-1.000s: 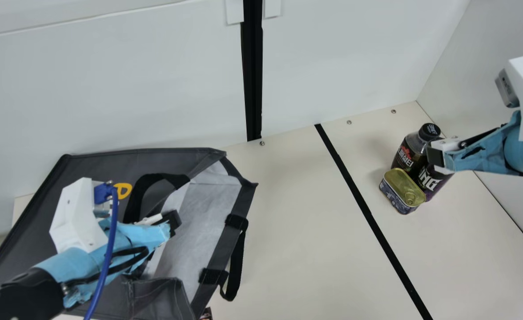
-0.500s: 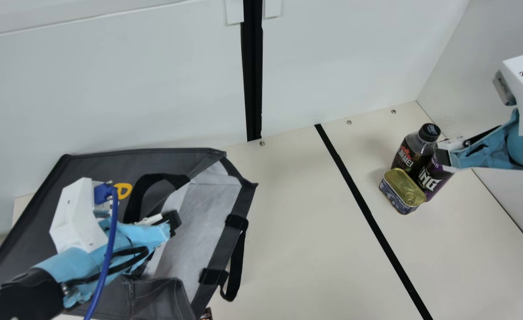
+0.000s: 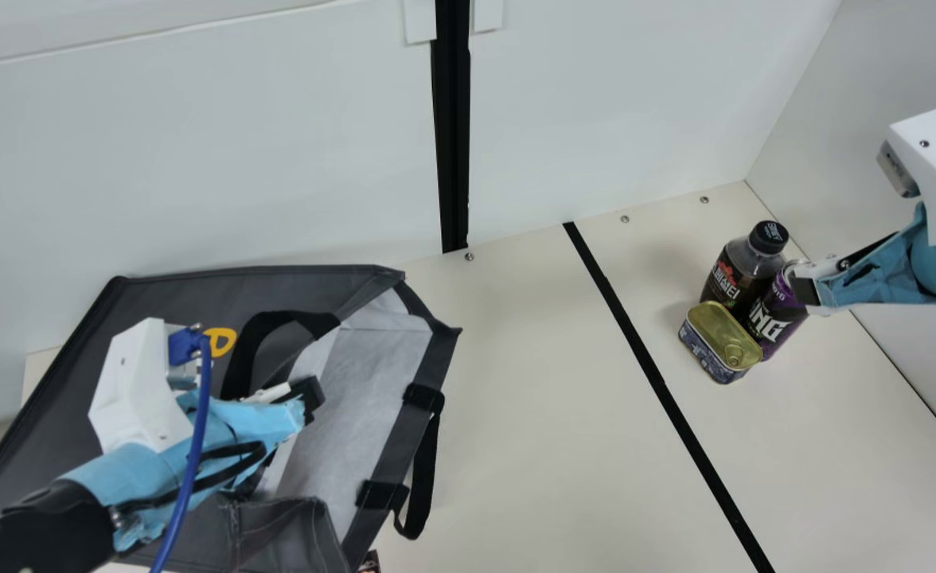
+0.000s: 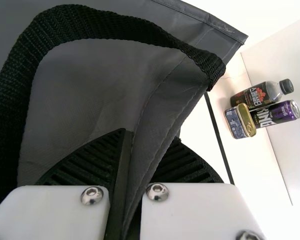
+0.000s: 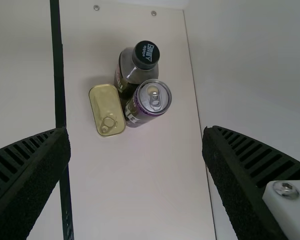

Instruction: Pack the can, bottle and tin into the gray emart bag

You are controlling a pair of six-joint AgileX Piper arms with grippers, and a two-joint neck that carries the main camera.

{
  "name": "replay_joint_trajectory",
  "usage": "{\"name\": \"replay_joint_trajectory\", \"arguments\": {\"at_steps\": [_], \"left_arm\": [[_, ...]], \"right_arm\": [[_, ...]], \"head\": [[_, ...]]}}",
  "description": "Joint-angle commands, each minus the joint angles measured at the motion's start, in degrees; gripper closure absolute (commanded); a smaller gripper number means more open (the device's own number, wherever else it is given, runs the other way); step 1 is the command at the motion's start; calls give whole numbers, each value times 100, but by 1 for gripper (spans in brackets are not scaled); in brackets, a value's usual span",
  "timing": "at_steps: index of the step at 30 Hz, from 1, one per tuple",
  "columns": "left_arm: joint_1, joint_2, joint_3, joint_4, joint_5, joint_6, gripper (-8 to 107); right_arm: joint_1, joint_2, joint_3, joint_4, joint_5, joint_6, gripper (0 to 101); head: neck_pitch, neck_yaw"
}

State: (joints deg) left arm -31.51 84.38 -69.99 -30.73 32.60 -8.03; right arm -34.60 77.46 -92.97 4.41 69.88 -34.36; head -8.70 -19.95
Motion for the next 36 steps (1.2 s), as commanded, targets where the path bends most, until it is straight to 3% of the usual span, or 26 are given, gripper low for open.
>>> {"name": "replay_joint_trajectory", "arguments": {"at_steps": [1,36], "left_arm": [[0,0,0,0,0,0,89],[0,0,0,0,0,0,89]], "right_arm": [[-29,45,15,7,2,-66,10],[-363,1342,-289,259,-119,-682,10]], "head": [[-130,-5],[-130,-5]]}}
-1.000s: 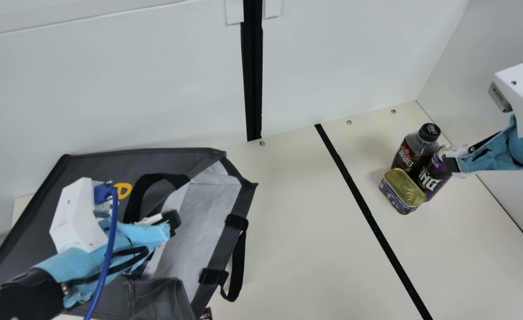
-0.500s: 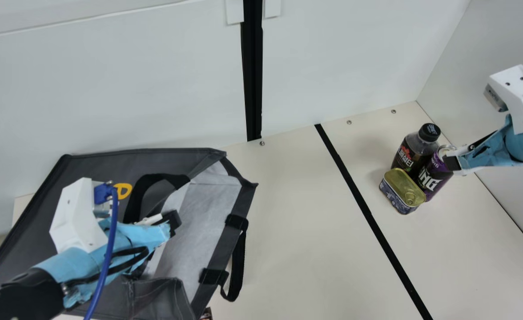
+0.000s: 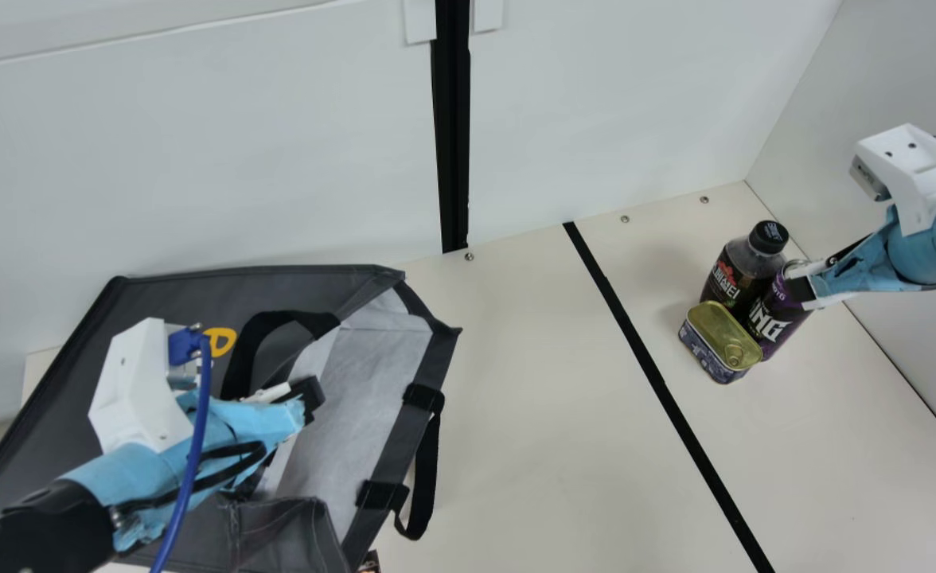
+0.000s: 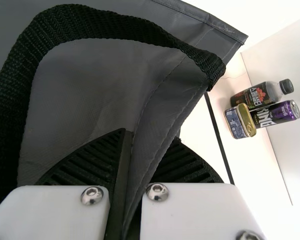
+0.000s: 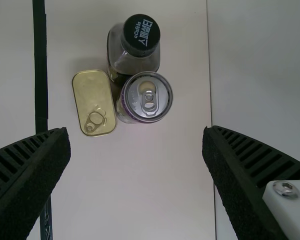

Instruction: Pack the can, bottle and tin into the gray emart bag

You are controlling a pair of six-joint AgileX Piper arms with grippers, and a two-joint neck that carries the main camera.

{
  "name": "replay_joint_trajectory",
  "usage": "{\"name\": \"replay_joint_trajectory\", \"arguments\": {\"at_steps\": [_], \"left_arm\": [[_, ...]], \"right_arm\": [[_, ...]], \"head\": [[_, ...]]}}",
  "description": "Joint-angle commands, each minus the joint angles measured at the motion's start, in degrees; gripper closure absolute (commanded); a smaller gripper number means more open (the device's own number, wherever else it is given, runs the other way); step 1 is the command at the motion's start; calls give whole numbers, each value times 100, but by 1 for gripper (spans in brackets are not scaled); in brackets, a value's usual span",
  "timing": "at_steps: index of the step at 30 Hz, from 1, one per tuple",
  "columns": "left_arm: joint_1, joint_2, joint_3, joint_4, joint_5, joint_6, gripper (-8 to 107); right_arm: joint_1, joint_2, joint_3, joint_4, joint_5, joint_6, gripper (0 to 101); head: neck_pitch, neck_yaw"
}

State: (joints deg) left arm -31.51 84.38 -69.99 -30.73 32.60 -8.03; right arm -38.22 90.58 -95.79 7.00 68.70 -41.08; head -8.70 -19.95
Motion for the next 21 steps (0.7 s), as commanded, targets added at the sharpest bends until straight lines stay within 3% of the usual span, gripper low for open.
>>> {"name": "replay_joint_trajectory", "arguments": {"at_steps": [1,21], "left_arm": [[0,0,0,0,0,0,89],[0,0,0,0,0,0,89]], "right_arm": [[-2,70,-16,0,-11,-18,10],[24,859,-208,-2,-206,-97,10]], "head": [[-130,-5],[-130,-5]]}}
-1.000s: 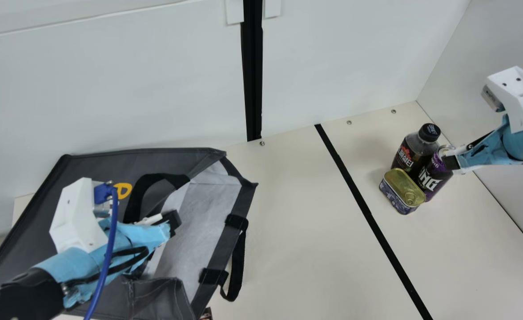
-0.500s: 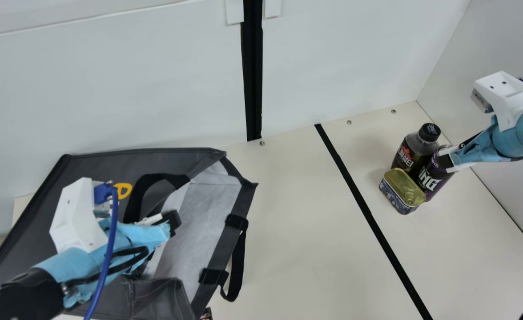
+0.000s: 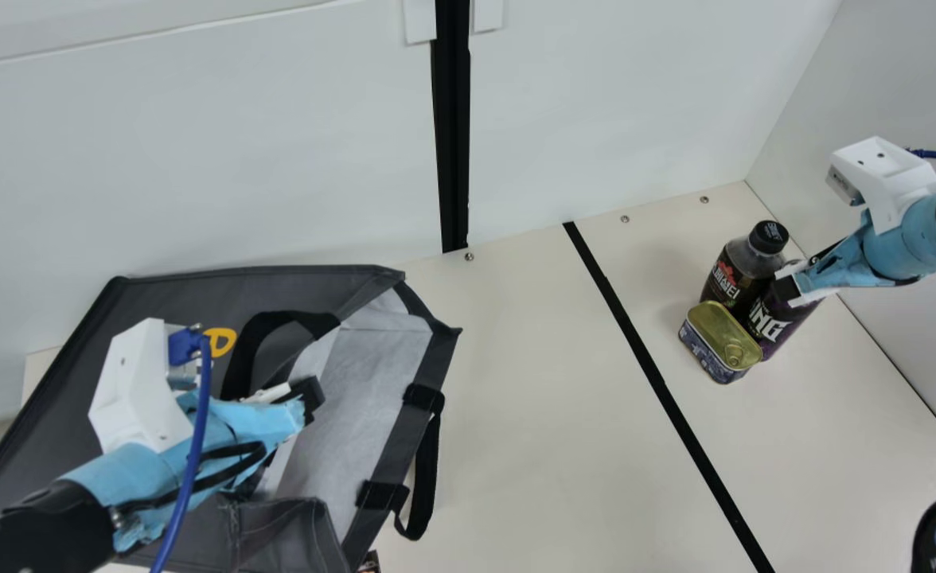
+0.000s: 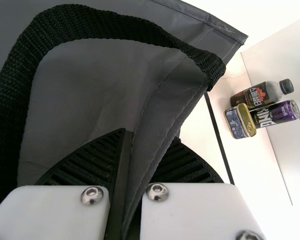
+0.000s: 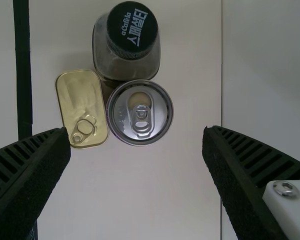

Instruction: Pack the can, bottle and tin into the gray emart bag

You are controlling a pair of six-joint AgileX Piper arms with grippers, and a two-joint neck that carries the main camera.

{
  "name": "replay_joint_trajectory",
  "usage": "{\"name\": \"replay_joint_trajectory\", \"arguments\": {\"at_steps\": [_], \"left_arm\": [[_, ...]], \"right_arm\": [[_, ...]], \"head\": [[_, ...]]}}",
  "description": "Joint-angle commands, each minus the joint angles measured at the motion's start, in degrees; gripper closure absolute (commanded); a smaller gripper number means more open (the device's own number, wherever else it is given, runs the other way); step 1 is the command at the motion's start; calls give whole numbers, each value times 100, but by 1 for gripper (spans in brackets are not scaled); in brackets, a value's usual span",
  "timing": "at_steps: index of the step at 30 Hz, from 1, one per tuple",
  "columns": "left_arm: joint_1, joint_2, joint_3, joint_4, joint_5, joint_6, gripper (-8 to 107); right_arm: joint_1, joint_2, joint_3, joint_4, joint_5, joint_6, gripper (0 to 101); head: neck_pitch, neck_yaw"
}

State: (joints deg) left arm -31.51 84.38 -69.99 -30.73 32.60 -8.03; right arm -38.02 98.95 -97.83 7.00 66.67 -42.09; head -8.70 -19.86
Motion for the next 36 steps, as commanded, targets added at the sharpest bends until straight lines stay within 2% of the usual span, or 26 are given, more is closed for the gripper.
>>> {"name": "replay_joint_trajectory", "arguments": {"at_steps": [1,31,36], "left_arm": [[0,0,0,0,0,0,89],[0,0,0,0,0,0,89],[0,0,0,0,0,0,89]], "right_arm": [[5,59,-11,-2,-11,3,10],[45,1054,-222,-36,-176,83,10],[60,1151,-291,34,-144,72,44]], "head": [[-130,-14],[-130,-14],[-130,-14]]}}
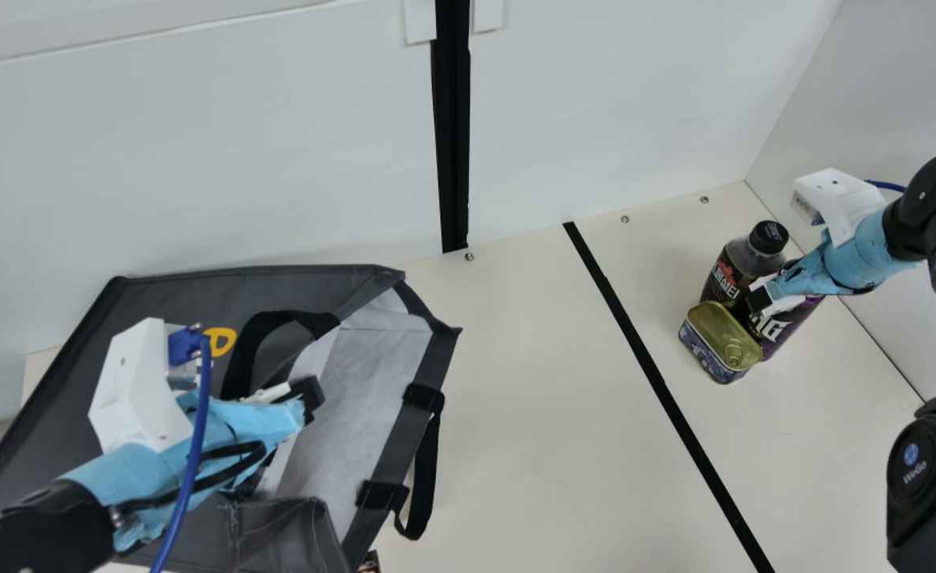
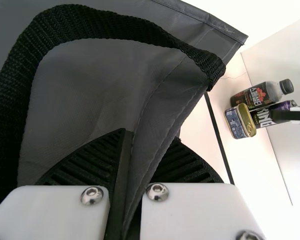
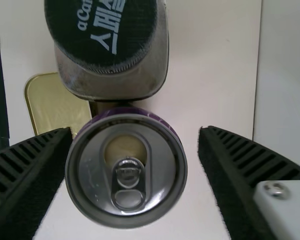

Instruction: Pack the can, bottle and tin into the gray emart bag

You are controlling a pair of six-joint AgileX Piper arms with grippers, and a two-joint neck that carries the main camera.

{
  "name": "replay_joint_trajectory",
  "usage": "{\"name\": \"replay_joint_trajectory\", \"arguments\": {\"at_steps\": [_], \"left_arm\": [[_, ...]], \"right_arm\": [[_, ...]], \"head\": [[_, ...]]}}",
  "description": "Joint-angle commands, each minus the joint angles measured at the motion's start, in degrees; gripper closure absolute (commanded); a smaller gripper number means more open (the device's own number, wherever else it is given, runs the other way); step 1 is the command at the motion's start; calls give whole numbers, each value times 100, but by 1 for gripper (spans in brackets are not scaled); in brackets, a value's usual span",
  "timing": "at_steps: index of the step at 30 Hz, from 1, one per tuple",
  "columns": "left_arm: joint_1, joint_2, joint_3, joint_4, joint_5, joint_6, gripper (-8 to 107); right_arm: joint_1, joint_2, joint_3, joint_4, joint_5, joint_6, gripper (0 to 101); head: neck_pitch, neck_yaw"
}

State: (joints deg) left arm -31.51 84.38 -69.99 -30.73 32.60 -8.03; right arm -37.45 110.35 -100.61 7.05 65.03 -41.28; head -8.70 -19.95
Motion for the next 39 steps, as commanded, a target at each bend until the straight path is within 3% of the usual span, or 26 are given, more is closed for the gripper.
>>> {"name": "replay_joint_trajectory", "arguments": {"at_steps": [1,9,30,39], "left_arm": [[0,0,0,0,0,0,89],[0,0,0,0,0,0,89],[0,0,0,0,0,0,89],[0,0,0,0,0,0,89]], "right_arm": [[6,21,-21,43,26,-13,51],[-3,31,-116,131,85,-71,101],[8,-649,-201,83,475,-116,101],[38,-1147,122,151,487,-128,101]], "head": [[-130,-5],[-130,-5],[-130,-5],[-130,-5]]}}
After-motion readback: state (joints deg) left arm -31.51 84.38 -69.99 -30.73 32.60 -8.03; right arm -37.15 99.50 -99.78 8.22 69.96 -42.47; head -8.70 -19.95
